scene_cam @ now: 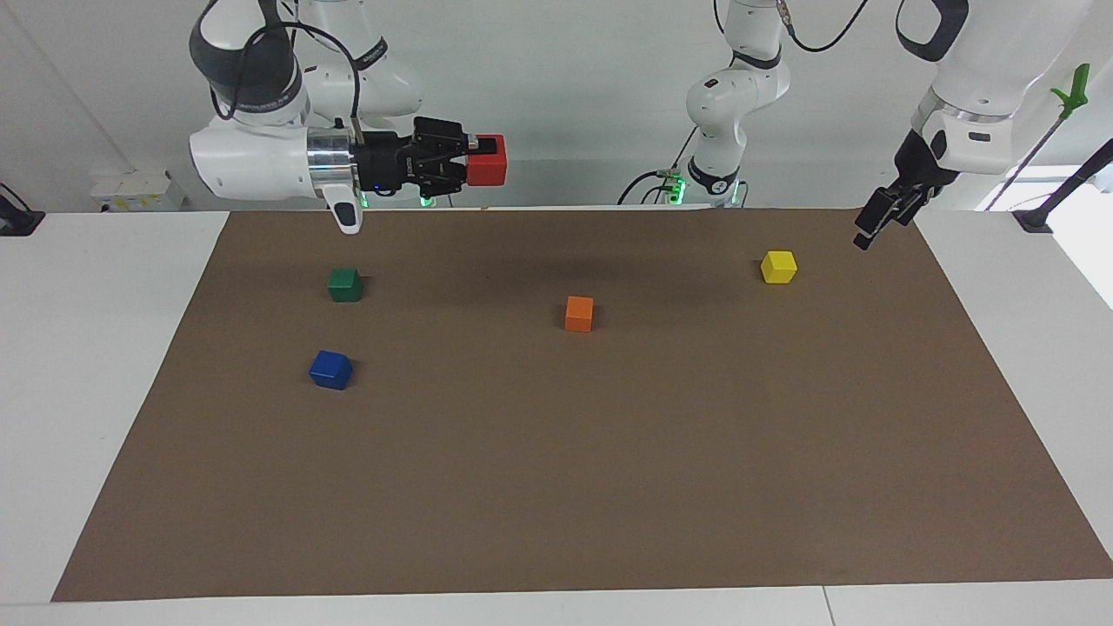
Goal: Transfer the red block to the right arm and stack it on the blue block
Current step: 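Carry the red cube with the right gripper above the blue cube, then lower the red cube onto the blue cube with the right gripper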
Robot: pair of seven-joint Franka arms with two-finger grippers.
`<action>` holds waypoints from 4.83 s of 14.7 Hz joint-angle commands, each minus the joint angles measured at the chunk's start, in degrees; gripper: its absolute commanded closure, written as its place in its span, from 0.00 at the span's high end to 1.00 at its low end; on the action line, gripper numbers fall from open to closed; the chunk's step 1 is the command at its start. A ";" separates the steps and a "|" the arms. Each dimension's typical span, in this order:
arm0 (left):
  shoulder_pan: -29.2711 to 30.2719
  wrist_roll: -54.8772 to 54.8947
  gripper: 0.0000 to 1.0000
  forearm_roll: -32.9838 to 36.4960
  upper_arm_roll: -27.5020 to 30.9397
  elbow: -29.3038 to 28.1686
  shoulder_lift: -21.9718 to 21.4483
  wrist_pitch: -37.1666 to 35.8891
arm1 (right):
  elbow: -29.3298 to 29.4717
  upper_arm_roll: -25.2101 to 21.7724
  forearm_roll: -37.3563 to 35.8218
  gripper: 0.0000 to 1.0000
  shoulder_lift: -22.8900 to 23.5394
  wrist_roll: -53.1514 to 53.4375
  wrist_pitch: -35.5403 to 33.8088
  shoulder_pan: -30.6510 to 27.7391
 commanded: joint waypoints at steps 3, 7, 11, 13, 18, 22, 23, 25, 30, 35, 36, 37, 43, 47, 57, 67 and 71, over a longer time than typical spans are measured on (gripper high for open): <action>-0.27 0.77 1.00 2.14 -0.88 4.61 3.45 -4.33 | 8.60 0.61 -21.78 0.00 0.46 5.67 0.81 -0.45; -1.66 1.74 1.00 2.84 -0.79 8.22 6.52 -6.19 | 13.18 0.79 -42.43 0.00 1.95 8.05 3.17 0.43; -7.27 1.83 1.00 4.87 2.43 11.11 8.90 -9.00 | 12.84 1.05 -59.50 0.00 2.57 8.75 8.62 1.83; -13.34 1.74 1.00 5.13 8.67 11.47 8.82 -10.23 | 11.96 1.14 -66.45 0.00 2.66 10.50 10.64 2.63; -16.18 2.01 1.00 4.70 11.67 8.15 4.44 -11.72 | 5.11 1.14 -79.39 0.00 4.06 9.81 17.58 3.95; -19.69 3.32 1.00 4.43 15.55 6.73 3.37 -11.46 | 1.61 1.14 -80.28 0.00 6.79 9.90 25.47 1.67; -19.78 3.41 1.00 4.43 15.64 6.47 3.28 -11.20 | -1.02 1.05 -80.36 0.00 6.79 9.46 29.42 0.97; -19.87 3.50 1.00 4.43 15.82 5.59 3.11 -9.80 | -5.16 1.05 -80.37 0.00 6.97 8.40 36.55 -1.14; -24.70 3.41 1.00 1.88 20.56 7.78 5.48 -9.35 | -6.85 1.14 -80.37 0.00 9.60 9.28 40.70 -2.99; -24.00 4.02 1.00 1.88 20.13 6.90 4.69 -10.41 | -8.79 1.05 -80.36 0.00 12.06 9.36 48.16 -4.13; -23.91 6.03 1.00 1.88 20.13 6.90 4.69 -10.32 | -8.87 1.14 -80.37 0.00 12.41 9.89 48.61 -4.75; -23.82 8.05 1.00 1.88 20.13 7.16 4.77 -10.32 | -8.87 1.14 -80.28 0.00 12.85 10.33 48.71 -4.84; -23.74 8.77 1.00 1.88 20.13 6.64 4.60 -9.53 | -8.70 1.14 -80.19 0.00 13.47 15.86 49.59 -4.84; -23.82 8.77 1.00 1.88 20.04 6.20 4.60 -9.53 | -8.70 1.14 -80.02 0.00 14.70 17.19 50.64 -4.93; -24.26 8.33 1.00 1.80 19.86 6.11 4.25 -10.32 | -5.28 1.05 -77.91 0.00 15.23 17.02 44.07 -5.54; -24.53 8.25 1.00 1.80 19.95 6.37 4.42 -10.15 | -4.74 1.05 -73.60 0.00 15.76 16.40 43.43 -6.16; -24.53 8.25 1.00 1.88 20.04 6.37 4.42 -9.97 | -4.74 0.96 -73.60 0.00 16.64 14.99 43.96 -6.25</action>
